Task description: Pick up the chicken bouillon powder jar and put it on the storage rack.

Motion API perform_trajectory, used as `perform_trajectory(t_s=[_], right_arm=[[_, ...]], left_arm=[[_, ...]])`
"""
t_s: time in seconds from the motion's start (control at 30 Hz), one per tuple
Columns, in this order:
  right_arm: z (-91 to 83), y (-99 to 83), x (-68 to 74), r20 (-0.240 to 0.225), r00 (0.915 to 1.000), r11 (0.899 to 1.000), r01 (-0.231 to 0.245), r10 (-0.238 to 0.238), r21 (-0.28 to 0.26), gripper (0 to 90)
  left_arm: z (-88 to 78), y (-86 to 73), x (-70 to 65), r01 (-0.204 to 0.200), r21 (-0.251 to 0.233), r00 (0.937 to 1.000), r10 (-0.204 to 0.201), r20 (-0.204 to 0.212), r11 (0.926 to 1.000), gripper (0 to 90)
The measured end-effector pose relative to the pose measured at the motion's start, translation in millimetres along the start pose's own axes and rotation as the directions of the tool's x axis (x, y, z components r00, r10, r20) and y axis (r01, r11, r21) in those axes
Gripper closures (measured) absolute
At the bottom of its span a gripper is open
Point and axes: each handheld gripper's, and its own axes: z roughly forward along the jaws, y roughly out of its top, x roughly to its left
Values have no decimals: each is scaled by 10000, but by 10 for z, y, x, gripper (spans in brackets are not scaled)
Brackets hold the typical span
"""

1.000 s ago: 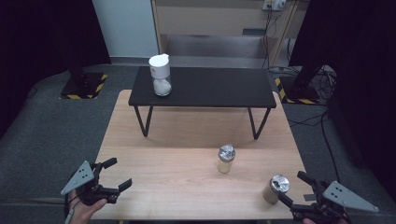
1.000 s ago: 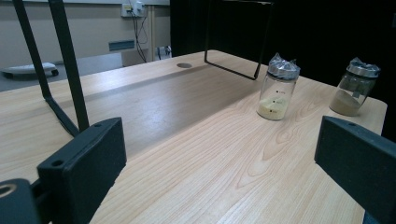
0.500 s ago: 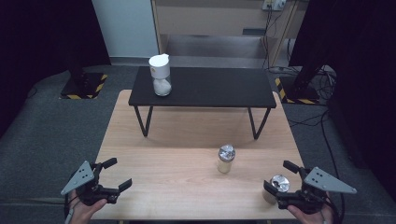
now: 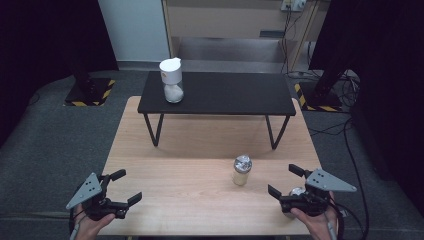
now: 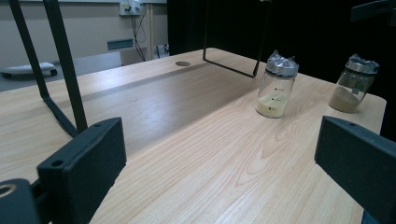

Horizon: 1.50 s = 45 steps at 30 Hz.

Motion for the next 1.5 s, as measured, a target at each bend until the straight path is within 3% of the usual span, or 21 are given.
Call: perform_trajectory(t_s=[0.77,1.5], right_arm=[[563,85,57,144,9999,9982,70,-79,594,35],[1016,32,87,312,9995,9914,12,-53,1309,45]], left_arm=[[8,10,-5,-73,66,10000,73,56,10000,10],[11,15,-4,-95,108,9999,94,92,9999,10]])
